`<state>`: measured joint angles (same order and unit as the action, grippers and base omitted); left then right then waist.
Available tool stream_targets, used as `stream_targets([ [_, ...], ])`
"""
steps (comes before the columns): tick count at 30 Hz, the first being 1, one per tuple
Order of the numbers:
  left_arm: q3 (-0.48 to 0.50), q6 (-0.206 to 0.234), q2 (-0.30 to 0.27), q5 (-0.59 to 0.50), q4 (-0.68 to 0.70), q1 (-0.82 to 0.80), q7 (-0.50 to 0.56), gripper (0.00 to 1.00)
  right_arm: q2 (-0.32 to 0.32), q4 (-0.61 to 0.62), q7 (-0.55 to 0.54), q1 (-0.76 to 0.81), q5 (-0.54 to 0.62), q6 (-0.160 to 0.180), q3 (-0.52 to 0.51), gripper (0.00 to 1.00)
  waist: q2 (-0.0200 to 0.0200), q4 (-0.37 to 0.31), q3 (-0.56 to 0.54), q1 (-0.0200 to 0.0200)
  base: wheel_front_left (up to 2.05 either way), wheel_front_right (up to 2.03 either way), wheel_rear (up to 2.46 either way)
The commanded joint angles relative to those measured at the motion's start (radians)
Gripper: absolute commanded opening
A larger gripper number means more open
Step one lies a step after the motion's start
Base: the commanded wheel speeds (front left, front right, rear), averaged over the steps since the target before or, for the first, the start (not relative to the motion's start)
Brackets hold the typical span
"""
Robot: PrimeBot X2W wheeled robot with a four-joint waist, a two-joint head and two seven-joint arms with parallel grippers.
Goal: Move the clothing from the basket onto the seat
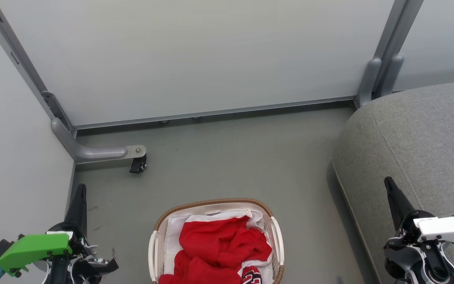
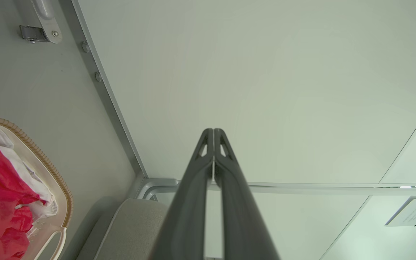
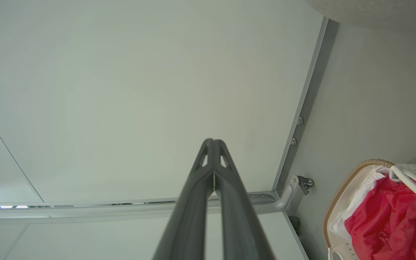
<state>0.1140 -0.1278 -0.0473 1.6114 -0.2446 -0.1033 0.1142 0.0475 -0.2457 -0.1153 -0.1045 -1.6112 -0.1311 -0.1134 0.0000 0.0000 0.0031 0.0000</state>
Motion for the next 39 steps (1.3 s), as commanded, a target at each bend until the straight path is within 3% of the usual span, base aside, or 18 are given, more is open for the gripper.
stream_targets([
  [1,0.002,-0.006,-0.006,0.003,0.001,-0.011,0.002,0.0,0.006,0.004,0.0,-0.008,-0.004,0.001,-0.002,0.0,0.0,0.0,0.0,0.0,0.0,0.0,0.0],
  [21,0.002,-0.006,-0.006,0.003,0.001,-0.011,0.002,0.0,0.006,0.004,0.0,-0.008,-0.004,0.001,-0.002,0.0,0.0,0.0,0.0,0.0,0.0,0.0,0.0],
  [22,0.0,0.0,0.0,0.0,-0.001,0.0,0.0,1.0,0.0,-0.001,0.0,0.0,0.0,0.0,0.0,1.0,0.0,0.0,0.0,0.0,0.0,0.0,0.0],
  [39,-0.068,0.001,0.005,-0.046,-0.034,0.043,-0.063,1.0,-0.011,-0.052,0.062,0.037,0.085,0.001,0.029,1.0,0.0,0.0,-0.003,0.0,0.0,0.0,0.0],
])
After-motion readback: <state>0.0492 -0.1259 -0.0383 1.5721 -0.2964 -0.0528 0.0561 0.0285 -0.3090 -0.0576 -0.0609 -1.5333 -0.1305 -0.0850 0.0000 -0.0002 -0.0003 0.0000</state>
